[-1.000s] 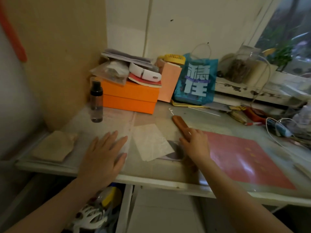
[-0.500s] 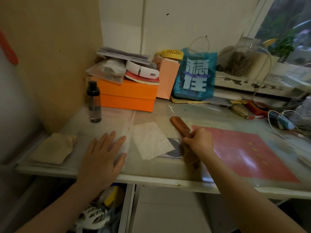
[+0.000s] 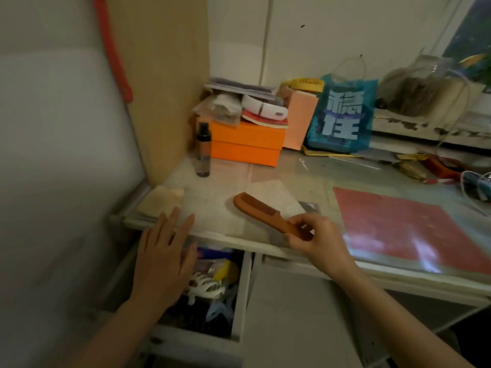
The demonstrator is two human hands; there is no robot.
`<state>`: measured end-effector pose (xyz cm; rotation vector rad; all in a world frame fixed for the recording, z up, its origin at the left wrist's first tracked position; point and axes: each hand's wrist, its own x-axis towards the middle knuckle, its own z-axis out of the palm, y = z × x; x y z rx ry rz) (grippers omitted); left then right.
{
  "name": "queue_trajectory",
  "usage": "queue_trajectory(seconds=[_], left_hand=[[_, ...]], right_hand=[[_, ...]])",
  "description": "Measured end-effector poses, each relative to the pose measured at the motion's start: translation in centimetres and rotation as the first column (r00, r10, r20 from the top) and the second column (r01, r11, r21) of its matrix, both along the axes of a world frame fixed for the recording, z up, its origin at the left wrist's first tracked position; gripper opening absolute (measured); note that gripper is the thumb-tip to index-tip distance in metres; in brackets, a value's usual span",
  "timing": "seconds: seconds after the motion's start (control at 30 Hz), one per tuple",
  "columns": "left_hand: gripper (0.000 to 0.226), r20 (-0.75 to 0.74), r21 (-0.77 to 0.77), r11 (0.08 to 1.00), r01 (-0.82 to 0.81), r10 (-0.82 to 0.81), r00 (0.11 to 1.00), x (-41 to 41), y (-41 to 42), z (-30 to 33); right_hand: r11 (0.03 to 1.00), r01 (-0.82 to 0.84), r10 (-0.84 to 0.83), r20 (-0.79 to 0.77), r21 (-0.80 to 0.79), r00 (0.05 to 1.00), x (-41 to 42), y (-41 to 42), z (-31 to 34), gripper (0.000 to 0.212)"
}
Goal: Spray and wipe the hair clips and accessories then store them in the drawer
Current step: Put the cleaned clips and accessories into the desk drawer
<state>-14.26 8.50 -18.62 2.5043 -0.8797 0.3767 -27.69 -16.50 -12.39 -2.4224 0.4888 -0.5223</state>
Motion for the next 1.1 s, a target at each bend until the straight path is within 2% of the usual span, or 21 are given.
queue_trajectory(seconds=[0.2, 0.27, 0.33, 0.67, 0.8, 0.93, 1.1], left_hand=[[0.065, -0.056, 0.013, 0.993, -0.117, 0.117, 0.992, -1.0, 6.6, -1.7], [0.069, -0.056, -0.016, 0.993, -0.12, 0.119, 0.991, -1.3, 7.4, -2.1], [0.07, -0.062, -0.03, 0.993, -0.116, 0.114, 0.992, -1.5, 7.8, -2.4], [0.07, -0.091, 0.031, 0.98, -0.198, 0.2, 0.976, -1.8, 8.1, -3.2], [0.068, -0.091, 0.079, 0.978, -0.193, 0.2, 0.976, -1.7, 8.1, -3.2], [0.07, -0.103, 0.086, 0.98, -0.181, 0.19, 0.976, -1.5, 8.3, -3.1], [0.067, -0.096, 0.12, 0.979, -0.167, 0.179, 0.979, -1.5, 8.2, -3.2]], right_hand=[[0.971, -0.236, 0.236, -0.011, -0.047, 0.972, 0.1, 8.1, -1.4, 0.016], [0.964, -0.26, 0.259, -0.034, -0.047, 0.965, 0.4, 10.2, -3.0, 0.029], [0.962, -0.267, 0.264, -0.054, -0.053, 0.963, 0.9, 11.8, -4.8, 0.035], [0.963, -0.244, 0.214, -0.23, -0.111, 0.949, 5.5, 15.4, -7.8, 0.032], [0.972, -0.231, 0.211, -0.269, -0.044, 0.94, 6.2, 15.2, -9.0, 0.026], [0.954, -0.291, 0.251, -0.345, -0.069, 0.904, 5.9, 15.0, -9.4, 0.037], [0.955, -0.296, 0.271, -0.335, -0.024, 0.902, 5.7, 14.8, -9.9, 0.045]])
